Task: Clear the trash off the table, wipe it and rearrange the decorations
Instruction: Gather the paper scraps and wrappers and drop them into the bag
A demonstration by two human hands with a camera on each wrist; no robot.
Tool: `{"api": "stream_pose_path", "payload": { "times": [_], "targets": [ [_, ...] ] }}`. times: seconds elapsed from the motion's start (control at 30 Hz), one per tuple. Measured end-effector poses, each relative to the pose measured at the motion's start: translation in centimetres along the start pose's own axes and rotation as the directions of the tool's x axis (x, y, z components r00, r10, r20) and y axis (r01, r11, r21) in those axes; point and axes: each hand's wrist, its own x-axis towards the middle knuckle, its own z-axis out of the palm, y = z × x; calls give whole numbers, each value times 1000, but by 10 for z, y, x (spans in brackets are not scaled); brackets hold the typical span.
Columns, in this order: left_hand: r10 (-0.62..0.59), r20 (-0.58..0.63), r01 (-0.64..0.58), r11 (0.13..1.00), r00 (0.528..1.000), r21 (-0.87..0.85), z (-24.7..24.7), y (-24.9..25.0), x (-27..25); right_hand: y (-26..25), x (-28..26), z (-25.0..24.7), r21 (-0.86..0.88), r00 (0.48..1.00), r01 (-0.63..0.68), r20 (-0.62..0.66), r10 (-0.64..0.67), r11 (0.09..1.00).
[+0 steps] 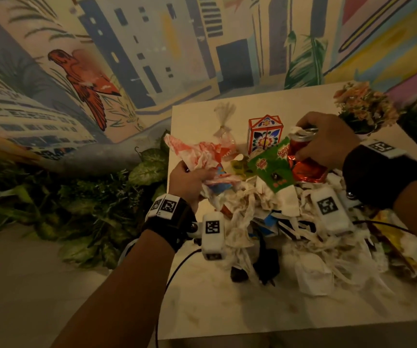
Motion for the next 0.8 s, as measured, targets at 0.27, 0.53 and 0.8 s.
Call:
{"api": "stream_pose_path", "payload": {
  "times": [0.27,0.53,0.8],
  "targets": [
    [-39,107,42,999,994,-32,-73,3,39,-52,-2,47,21,994,-39,-103,41,999],
    [3,132,-17,995,991,101,-187,11,95,-156,-15,131,86,993,-52,-97,60,995],
    [36,14,-38,913,999,407,-313,-34,147,-228,-11,272,197,987,-161,59,153,967]
  ]
}}
